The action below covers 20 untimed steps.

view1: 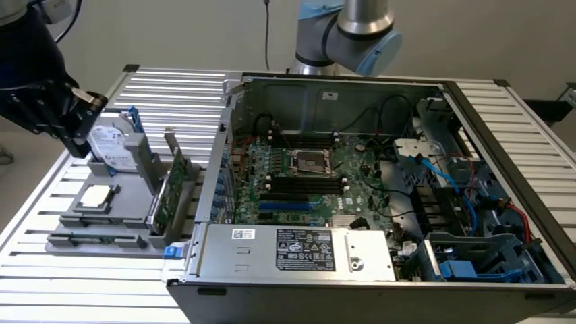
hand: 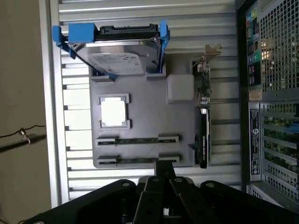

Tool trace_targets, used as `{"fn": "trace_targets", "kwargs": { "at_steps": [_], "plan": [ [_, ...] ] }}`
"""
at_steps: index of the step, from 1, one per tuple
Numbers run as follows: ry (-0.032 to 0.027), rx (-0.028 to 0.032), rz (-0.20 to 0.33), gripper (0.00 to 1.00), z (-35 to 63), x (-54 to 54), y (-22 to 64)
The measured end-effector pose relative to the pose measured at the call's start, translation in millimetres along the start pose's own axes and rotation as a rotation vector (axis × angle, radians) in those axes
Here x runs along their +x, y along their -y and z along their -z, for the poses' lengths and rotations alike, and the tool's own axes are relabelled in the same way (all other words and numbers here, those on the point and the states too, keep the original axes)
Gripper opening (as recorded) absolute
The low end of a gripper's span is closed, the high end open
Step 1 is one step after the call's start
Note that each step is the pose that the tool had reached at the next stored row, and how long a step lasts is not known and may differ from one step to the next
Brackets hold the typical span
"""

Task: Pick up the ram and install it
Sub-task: 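Reach for the ram, then pick up the ram and move it above insertion slot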

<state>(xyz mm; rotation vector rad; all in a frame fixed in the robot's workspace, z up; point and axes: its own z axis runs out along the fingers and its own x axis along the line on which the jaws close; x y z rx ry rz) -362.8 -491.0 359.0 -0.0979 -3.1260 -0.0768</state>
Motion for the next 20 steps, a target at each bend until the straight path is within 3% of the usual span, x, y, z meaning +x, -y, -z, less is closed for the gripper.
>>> {"fn": "trace_targets", "kwargs": {
  "at_steps": [6, 10, 20],
  "plan": [
    [0.0002, 0.0001, 0.002, 0.11, -8.3, 22.9, 5.6],
    [-0.0015, 0.0040, 0.005, 0.11, -9.5, 23.2, 5.7],
    [-0.0015, 0.0040, 0.005, 0.11, -9.5, 23.3, 5.7]
  ]
}}
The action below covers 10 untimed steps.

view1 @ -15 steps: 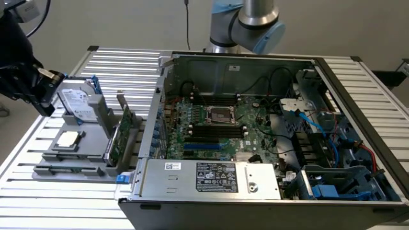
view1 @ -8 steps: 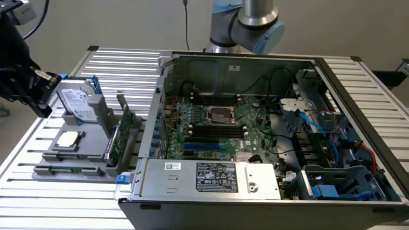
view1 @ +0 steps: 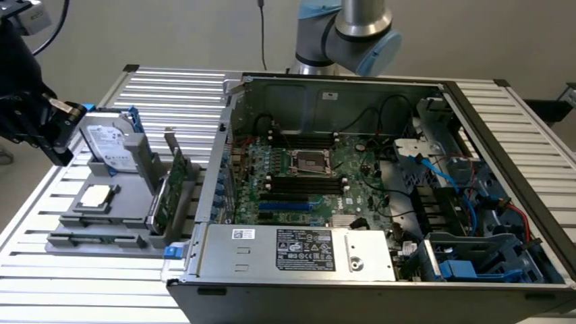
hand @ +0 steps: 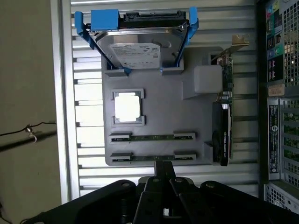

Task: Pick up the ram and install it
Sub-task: 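Pick up the ram and move it above insertion slot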

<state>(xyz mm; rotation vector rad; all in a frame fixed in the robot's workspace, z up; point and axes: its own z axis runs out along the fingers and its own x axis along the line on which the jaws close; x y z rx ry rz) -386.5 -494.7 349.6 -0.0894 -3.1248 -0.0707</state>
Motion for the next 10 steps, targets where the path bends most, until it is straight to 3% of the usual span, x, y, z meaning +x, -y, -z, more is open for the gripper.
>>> {"fn": "trace_targets", "kwargs": {
  "at_steps": [5, 10],
  "plan": [
    [-0.0002, -0.0002, 0.003, 0.11, -0.2, 0.0, 0.1],
    [0.0017, 0.0001, 0.084, 0.11, -3.8, -0.1, 0.3]
  ]
}}
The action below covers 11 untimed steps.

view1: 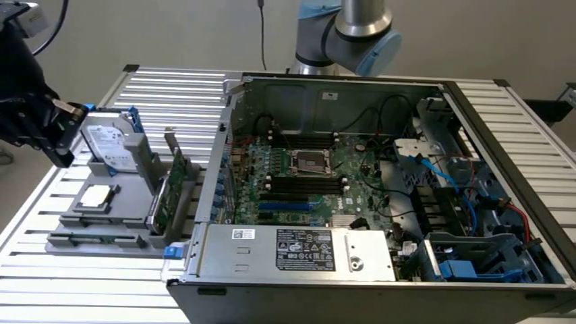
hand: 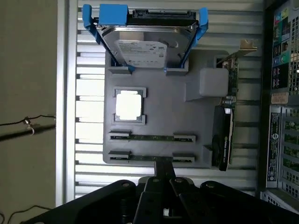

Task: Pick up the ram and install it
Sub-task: 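Pick up the ram and move it above insertion slot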

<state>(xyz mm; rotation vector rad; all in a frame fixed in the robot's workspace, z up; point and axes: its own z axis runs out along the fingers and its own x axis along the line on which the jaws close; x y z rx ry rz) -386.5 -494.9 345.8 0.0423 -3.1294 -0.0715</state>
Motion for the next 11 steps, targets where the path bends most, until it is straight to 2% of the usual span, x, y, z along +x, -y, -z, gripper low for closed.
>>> {"fn": "trace_targets", "kwargs": {
  "at_steps": [6, 11],
  "plan": [
    [0.0004, 0.0012, 0.109, 0.11, -4.6, 0.0, 0.2],
    [-0.0036, 0.0019, 0.200, 0.11, -9.3, 0.0, 0.3]
  ]
}}
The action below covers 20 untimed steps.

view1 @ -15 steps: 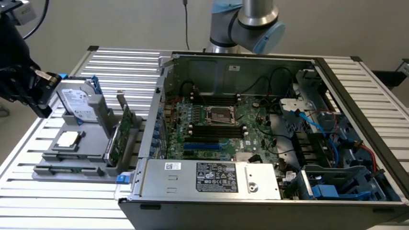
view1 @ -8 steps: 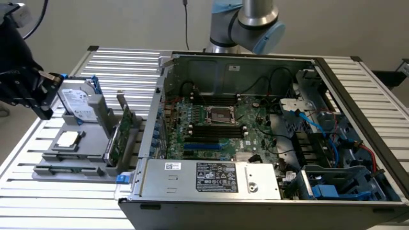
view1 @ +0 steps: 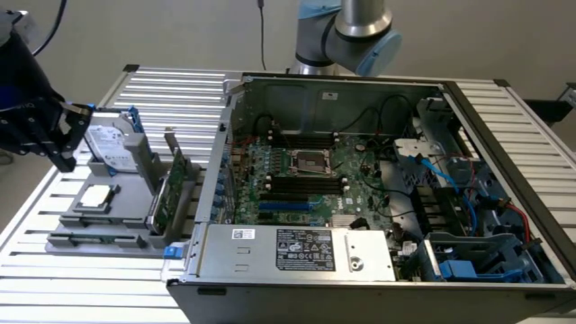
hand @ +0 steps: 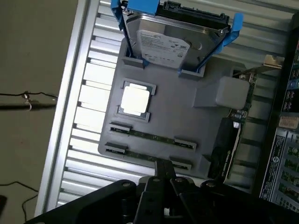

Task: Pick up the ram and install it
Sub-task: 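Pick up the ram and move it above insertion slot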

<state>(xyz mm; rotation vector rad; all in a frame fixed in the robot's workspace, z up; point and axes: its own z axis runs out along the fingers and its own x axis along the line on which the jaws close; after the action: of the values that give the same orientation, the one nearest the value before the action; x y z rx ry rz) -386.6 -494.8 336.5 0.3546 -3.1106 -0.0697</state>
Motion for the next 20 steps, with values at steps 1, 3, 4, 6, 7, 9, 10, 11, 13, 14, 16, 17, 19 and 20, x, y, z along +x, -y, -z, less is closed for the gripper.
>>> {"fn": "trace_targets", "kwargs": {
  "at_steps": [1, 3, 4, 6, 7, 9, 10, 11, 13, 14, 16, 17, 19, 20],
  "plan": [
    [-0.0008, 0.0001, 0.019, 0.11, -0.8, -0.1, 0.1],
    [-0.0025, 0.0003, 0.054, 0.11, -2.5, -0.1, 0.2],
    [-0.0033, 0.0004, 0.072, 0.11, -3.3, 0.0, 0.2],
    [-0.0049, 0.0005, 0.108, 0.11, -4.8, -0.1, 0.3],
    [-0.0057, 0.0006, 0.126, 0.11, -5.6, -0.1, 0.3],
    [-0.0074, 0.0008, 0.164, 0.11, -7.0, -0.1, 0.4],
    [-0.0082, 0.0009, 0.181, 0.11, -7.6, -0.1, 0.4],
    [-0.0091, 0.0010, 0.199, 0.11, -8.2, -0.1, 0.4],
    [-0.0108, 0.0012, 0.237, 0.11, -9.4, -0.1, 0.5],
    [-0.0117, 0.0014, 0.255, 0.11, -10.0, -0.1, 0.5],
    [-0.0133, 0.0016, 0.291, 0.11, -11.1, -0.1, 0.6],
    [-0.0142, 0.0018, 0.308, 0.11, -11.5, -0.1, 0.6],
    [-0.0161, 0.0023, 0.346, 0.11, -12.5, -0.1, 0.7],
    [-0.0169, 0.0026, 0.363, 0.11, -12.9, -0.1, 0.7]
  ]
}}
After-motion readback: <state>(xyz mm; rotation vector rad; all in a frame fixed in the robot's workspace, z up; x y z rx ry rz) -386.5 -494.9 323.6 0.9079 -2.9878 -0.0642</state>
